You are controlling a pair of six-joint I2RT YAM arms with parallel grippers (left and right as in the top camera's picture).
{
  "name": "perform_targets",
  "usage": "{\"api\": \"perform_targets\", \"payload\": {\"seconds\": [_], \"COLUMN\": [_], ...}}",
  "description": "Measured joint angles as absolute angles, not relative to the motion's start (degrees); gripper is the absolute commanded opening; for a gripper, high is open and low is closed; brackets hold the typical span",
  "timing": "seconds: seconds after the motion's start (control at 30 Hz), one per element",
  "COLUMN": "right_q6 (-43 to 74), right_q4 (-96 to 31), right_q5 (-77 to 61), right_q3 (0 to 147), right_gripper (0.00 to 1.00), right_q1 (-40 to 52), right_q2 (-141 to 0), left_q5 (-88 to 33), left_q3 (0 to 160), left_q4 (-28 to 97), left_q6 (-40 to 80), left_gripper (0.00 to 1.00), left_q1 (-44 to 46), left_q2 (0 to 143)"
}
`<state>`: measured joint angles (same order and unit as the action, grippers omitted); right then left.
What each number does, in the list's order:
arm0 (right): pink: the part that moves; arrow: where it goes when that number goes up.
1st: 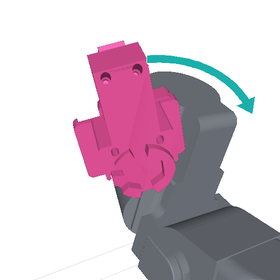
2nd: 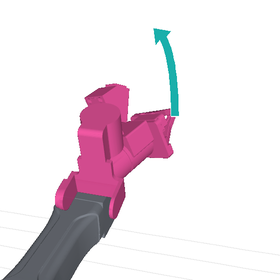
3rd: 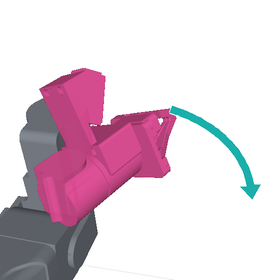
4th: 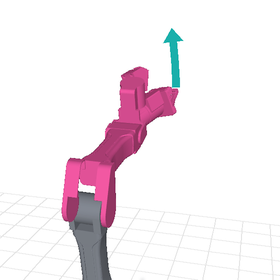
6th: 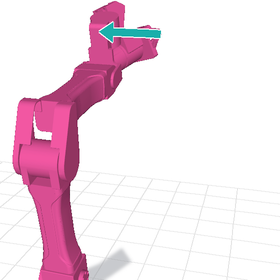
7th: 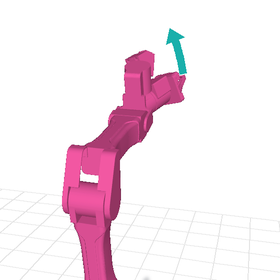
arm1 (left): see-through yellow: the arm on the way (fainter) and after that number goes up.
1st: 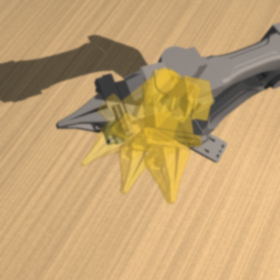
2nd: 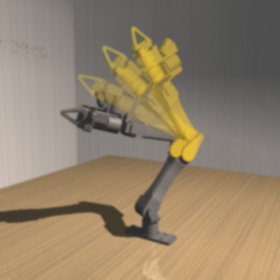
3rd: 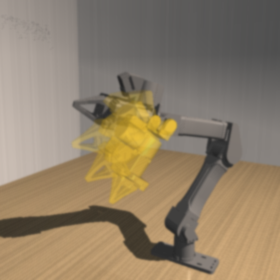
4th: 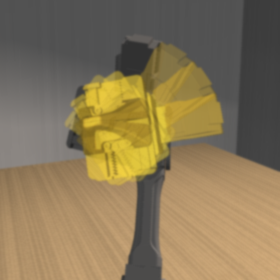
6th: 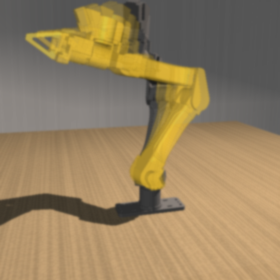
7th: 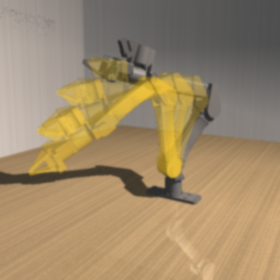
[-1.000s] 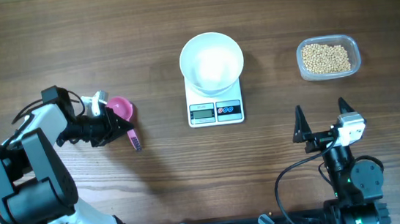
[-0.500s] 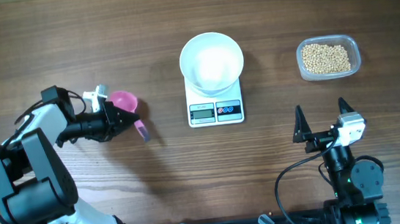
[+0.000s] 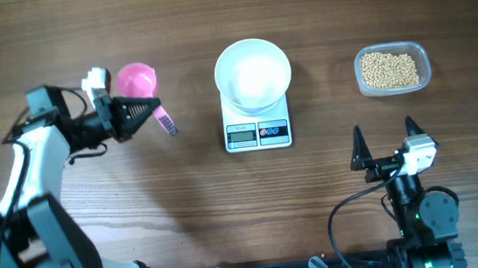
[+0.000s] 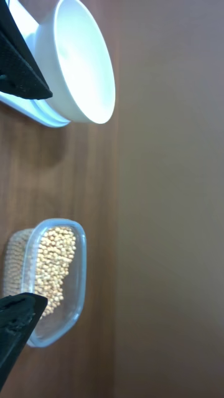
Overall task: Scoop item into bowl and weigh 150g on scale
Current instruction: 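Lift the pink scoop with the left gripper toward the bowl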
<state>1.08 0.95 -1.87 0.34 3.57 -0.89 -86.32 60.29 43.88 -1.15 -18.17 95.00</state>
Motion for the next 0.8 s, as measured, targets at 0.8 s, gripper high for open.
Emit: {"api": "perform_targets", "payload": {"seconds": [0.8], "right_q6": [46.6], "right_q4": [23.9], "right_q5": [11.5], "right_q3": [14.4], "right_gripper": [1.0], "right_q1": [3.6], "right_q2": [-7.4], "left_q5": [-66.8], "left_q3": [64.6], "left_q4": [-8.9], "left_q6": [58.6], "left_gripper": [0.04], "left_q1": [-2.0], "left_q2": [81.8]}}
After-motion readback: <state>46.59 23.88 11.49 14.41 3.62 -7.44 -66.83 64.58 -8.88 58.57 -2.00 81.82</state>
